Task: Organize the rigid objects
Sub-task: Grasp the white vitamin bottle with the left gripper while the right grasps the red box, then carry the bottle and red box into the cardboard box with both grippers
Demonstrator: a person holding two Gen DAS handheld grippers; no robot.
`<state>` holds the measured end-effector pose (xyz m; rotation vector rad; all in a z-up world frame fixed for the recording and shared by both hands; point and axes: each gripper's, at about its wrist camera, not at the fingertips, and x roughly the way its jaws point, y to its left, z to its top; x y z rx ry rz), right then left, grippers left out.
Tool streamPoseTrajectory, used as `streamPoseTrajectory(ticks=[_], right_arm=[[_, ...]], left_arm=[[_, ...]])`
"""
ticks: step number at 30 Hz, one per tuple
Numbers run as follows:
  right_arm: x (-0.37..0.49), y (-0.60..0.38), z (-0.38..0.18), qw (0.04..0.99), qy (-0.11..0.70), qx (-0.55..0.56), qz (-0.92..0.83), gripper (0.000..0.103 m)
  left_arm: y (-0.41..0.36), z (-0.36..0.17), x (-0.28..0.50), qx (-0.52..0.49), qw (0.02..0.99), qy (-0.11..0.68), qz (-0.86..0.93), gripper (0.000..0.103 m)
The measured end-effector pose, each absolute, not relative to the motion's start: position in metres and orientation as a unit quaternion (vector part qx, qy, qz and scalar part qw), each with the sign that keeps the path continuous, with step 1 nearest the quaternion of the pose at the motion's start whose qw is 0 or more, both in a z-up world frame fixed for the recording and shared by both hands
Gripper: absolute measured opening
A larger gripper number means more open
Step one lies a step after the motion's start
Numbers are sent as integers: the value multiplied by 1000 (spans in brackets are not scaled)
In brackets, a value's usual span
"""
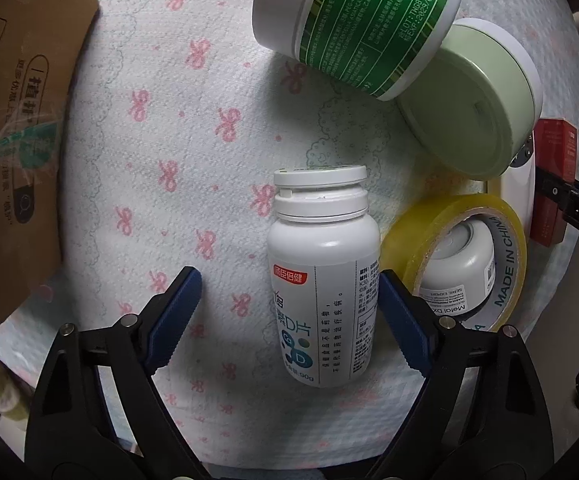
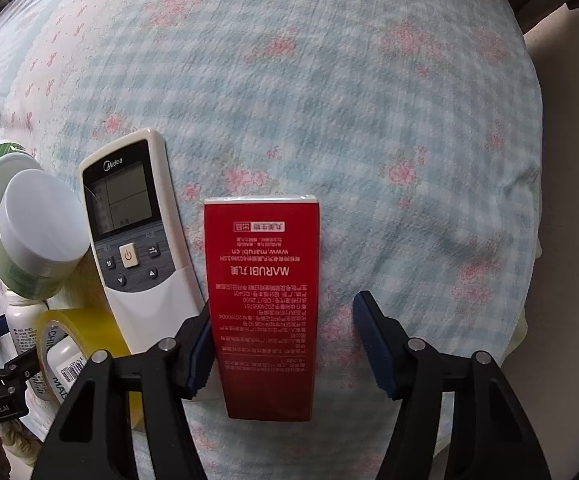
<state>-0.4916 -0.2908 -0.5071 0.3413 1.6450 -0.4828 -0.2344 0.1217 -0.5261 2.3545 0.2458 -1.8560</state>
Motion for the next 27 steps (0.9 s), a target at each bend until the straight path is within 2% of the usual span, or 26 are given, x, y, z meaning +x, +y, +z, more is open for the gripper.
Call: streamPoseTrajectory(ticks=[1,3,4,5,6,7,8,19,27], right_arm=[[-491,-291,-508,640,723,153,-211,56],[-490,-291,-508,635,725,160,-213,54],[-488,-290,-507,633,727,160,-211,52],[-487,-289,-506,633,728,161,-208,48],[-486,-288,-505,630,728,169,-209,45],[-484,-286,-504,630,729,172,-206,39],[-482,-285,-503,628,730,170,-209,38],[-478,-280,-487,622,721,189,-241,38],[-486,-271,-452,617,694,240,-284,37]], left_arm=[[122,-526,-233,781,63,89,-615,78],[124,-526,-230,783,54,98,-612,62],[126,-526,-229,783,49,99,-612,58],[128,-526,-228,784,42,98,-612,50],[132,-525,-228,785,37,93,-611,47],[134,-525,-227,786,37,83,-612,47],[136,-525,-226,786,35,77,-612,47],[143,-519,-199,774,30,65,-629,47],[134,-493,-171,752,30,77,-653,47]])
